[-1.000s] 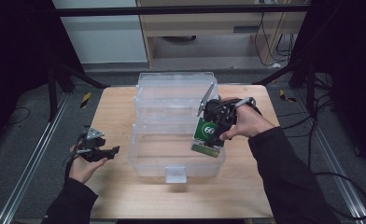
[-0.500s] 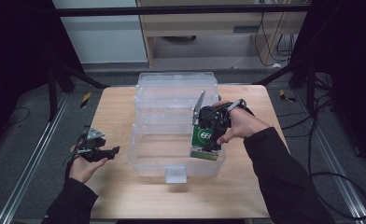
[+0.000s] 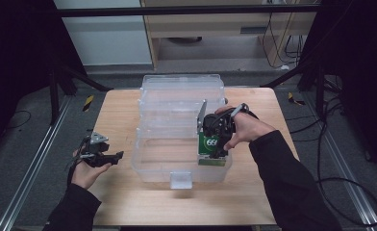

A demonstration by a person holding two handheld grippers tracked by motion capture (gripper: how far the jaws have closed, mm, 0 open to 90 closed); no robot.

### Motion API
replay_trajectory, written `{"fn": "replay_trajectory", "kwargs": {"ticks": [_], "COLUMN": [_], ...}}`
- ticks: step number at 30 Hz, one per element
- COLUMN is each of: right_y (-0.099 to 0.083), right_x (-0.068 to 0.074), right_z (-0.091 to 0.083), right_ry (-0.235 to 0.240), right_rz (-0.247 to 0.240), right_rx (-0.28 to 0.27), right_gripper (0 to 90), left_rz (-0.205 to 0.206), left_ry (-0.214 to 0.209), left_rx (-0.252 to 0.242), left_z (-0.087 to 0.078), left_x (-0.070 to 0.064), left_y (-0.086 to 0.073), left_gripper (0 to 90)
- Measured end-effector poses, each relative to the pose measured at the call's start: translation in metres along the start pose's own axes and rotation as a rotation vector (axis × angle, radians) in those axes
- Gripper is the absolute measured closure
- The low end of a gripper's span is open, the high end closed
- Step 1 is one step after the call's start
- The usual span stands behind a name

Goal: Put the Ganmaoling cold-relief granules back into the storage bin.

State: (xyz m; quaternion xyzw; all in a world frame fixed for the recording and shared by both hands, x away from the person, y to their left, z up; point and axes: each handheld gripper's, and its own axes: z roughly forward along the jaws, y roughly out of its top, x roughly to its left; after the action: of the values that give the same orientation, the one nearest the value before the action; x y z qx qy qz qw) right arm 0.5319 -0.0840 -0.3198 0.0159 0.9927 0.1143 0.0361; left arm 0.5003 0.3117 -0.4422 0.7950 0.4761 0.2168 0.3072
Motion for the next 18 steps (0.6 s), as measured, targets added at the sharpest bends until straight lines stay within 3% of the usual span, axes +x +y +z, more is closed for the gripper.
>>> {"fn": "replay_trajectory", "kwargs": {"ticks": [18], "right_y": [-0.0069], "right_x": [-0.0018], "right_z": [0.0082], "right_ry": [-0.008], "right_rz": [-0.022], "right_rx": [0.028], "right_gripper": [17.5], "left_rz": [0.006], "left_ry": [0.0], "left_rx": [0.006], "left_z": [0.0008], "left_x": [-0.0002], "left_y": [-0.0004], "left_gripper": [31.3]}}
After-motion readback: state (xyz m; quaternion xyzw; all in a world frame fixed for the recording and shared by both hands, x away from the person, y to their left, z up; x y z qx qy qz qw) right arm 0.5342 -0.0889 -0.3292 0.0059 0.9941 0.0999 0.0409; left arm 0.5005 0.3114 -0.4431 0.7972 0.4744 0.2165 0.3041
